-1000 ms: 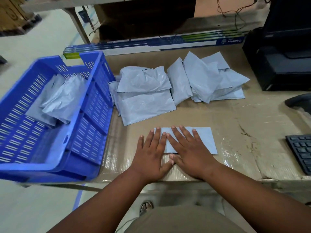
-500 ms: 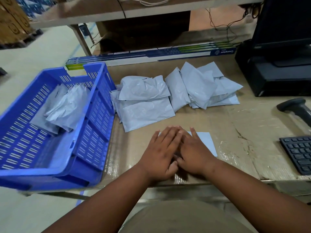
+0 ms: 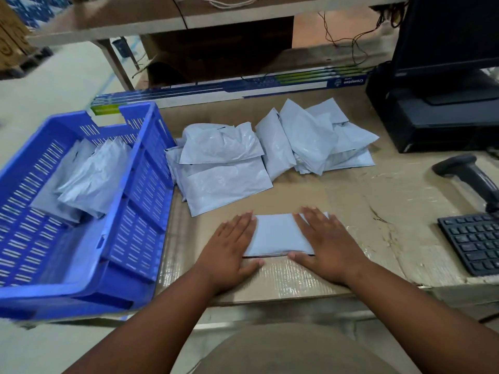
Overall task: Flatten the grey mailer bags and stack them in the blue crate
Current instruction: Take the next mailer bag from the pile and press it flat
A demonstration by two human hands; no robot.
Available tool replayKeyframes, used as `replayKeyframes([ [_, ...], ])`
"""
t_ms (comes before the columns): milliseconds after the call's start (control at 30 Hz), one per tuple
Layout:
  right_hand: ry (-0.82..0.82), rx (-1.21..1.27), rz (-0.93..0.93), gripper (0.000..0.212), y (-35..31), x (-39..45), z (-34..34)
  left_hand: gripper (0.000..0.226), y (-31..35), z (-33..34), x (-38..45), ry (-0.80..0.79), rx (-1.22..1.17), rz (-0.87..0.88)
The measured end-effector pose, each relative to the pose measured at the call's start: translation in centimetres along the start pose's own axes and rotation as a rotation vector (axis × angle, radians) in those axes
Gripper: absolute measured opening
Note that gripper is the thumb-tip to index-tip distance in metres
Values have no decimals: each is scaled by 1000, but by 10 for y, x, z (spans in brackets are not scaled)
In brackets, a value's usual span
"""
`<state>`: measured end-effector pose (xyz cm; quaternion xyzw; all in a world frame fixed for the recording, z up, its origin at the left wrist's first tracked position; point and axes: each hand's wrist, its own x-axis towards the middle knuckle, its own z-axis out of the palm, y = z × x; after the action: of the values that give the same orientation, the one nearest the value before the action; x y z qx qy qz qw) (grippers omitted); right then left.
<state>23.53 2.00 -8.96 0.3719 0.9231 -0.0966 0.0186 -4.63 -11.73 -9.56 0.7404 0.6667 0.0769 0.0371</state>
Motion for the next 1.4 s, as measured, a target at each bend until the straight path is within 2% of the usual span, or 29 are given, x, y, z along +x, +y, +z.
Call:
replayKeyframes([
  [133, -65, -66, 61, 100, 39, -22, -11, 94, -24, -10, -21, -105, 105, -94],
  [200, -81, -64, 82, 99, 50, -26, -15, 96, -26, -17, -26, -122, 78, -132],
  [300, -52, -19, 112, 96, 48, -24, -22, 97, -12, -30, -23, -32, -20, -143],
  [367, -9, -6, 79, 93, 32, -14, -27, 92, 7, -36, -10, 74, -69, -55],
  [467, 50, 26, -70, 91, -9, 9, -34, 84, 44, -35, 26, 181, -125, 100],
  [567, -1, 54, -203, 81, -43, 27, -18, 78, 69, -22, 53, 93, -137, 143],
  [633, -2, 119, -182, 78, -46, 29, -4, 77, 70, -13, 56, 26, -75, 117],
  [767, 13, 100, -189, 87, -22, 23, 8, 82, 57, -2, 45, -2, 39, 101],
  [967, 3, 1, -91, 100, 11, 6, 4, 92, 18, 1, 22, -37, -29, -49],
  [1133, -13, -66, 7, 100, 38, -12, -3, 91, -4, -16, 13, -173, -64, -95],
  [1333, -10, -15, 48, 101, 40, -19, -7, 121, 7, -56, 51, -304, -1, -215],
  [1400, 20, -1, 40, 98, 35, -18, -9, 116, 21, -68, 67, -362, 79, -283],
])
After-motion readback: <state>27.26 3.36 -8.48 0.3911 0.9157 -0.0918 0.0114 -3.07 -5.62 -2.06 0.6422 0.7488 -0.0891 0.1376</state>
